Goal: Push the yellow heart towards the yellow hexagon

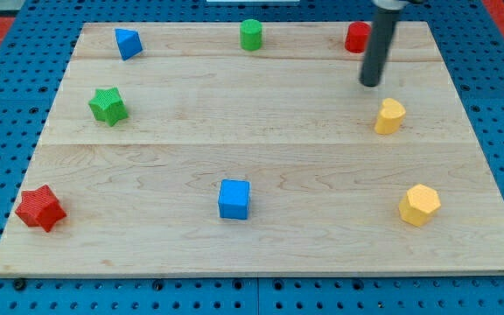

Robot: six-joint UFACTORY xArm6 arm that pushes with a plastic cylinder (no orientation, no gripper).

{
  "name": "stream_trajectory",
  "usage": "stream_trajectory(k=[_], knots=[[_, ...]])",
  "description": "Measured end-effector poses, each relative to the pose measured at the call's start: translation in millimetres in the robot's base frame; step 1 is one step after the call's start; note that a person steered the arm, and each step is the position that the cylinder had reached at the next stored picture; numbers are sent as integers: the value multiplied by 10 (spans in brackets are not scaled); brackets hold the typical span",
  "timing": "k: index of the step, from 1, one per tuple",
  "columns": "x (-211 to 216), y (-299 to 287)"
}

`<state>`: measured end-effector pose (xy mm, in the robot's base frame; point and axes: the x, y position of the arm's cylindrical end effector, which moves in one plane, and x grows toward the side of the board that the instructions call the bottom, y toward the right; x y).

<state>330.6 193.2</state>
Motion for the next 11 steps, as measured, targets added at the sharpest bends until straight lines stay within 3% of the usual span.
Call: stream_trajectory(k=[2,4,5,6,7,8,11], knots=[[500,82],[1369,-139],[642,-365],[1110,-678],[1340,-489],[843,-557],[1423,-487]])
